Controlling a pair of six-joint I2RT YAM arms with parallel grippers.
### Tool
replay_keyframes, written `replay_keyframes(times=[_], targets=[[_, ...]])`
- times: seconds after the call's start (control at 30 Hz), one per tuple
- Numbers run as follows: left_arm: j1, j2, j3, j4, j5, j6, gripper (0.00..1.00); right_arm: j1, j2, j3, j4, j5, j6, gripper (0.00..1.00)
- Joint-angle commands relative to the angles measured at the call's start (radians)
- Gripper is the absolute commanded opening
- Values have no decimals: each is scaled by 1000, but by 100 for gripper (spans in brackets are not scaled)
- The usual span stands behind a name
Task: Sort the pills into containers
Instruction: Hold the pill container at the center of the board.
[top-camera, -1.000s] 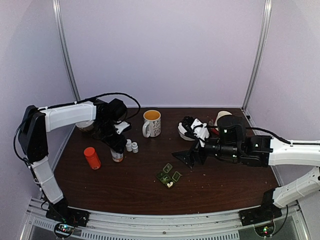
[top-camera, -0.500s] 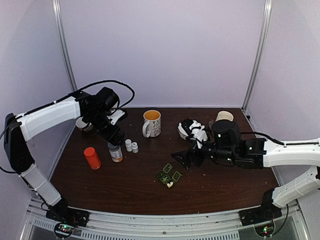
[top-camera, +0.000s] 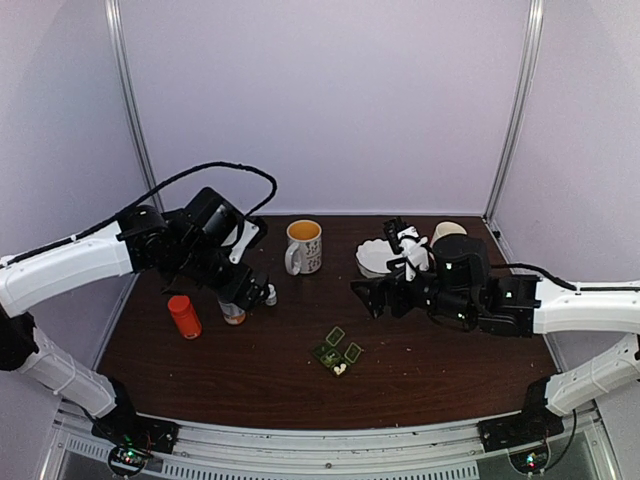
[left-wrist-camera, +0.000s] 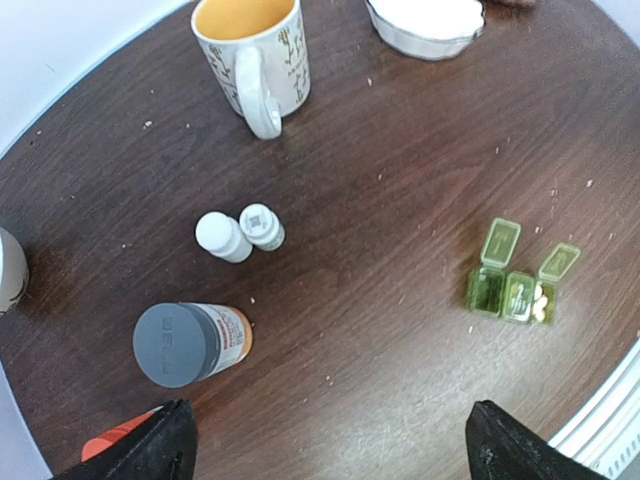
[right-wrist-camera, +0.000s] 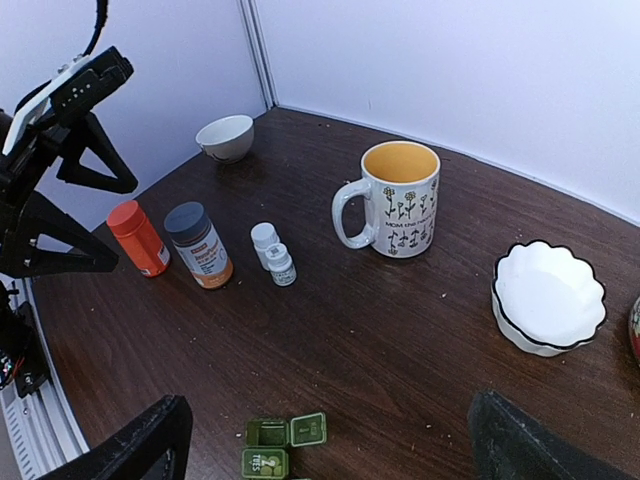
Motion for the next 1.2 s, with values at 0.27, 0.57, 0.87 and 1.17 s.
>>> replay_keyframes(times=[0.27, 0.57, 0.87, 1.17], targets=[[-8, -108, -241, 436, 51, -81, 90, -4, -37, 3, -130, -93, 59, 97], [-19, 146, -138, 451, 165, 7, 68, -5, -26, -6, -230, -92, 132, 87], [-56, 389, -4, 470, 240, 44, 51, -8, 4, -56, -237, -106, 219, 75], [-79, 485, -1, 491, 273, 10, 47, -17, 66, -57, -218, -103, 247, 78]])
